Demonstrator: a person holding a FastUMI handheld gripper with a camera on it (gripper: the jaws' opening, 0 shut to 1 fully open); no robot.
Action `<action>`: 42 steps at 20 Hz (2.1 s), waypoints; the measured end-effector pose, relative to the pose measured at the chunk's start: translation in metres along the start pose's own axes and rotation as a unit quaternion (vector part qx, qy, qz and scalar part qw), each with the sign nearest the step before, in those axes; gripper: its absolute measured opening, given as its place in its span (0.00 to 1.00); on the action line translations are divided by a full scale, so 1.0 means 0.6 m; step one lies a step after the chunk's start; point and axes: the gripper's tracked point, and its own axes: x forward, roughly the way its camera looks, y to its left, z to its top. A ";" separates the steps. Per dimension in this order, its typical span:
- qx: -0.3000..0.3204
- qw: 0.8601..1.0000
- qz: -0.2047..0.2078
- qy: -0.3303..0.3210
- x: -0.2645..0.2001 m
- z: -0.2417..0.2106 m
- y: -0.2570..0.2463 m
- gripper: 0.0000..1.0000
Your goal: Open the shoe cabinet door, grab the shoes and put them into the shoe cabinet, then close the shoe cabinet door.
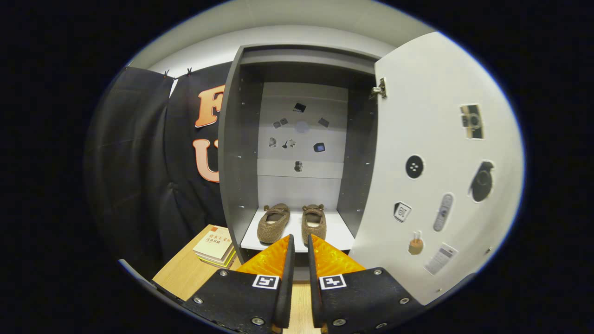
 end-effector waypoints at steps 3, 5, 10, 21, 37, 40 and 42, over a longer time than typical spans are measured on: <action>0.003 1.000 -0.029 -0.004 -0.075 -0.009 -0.045 0.20; 0.005 0.998 -0.055 -0.005 -0.124 -0.018 -0.081 0.22; 0.019 0.993 -0.120 0.002 -0.224 -0.053 -0.178 0.28; 0.064 0.982 -0.178 0.009 -0.286 -0.091 -0.359 0.35; 0.074 0.996 -0.051 -0.011 -0.136 -0.102 -0.355 0.44; 0.065 0.997 -0.044 -0.018 -0.138 -0.101 -0.342 0.44; 0.063 0.997 -0.032 -0.022 -0.142 -0.099 -0.328 0.44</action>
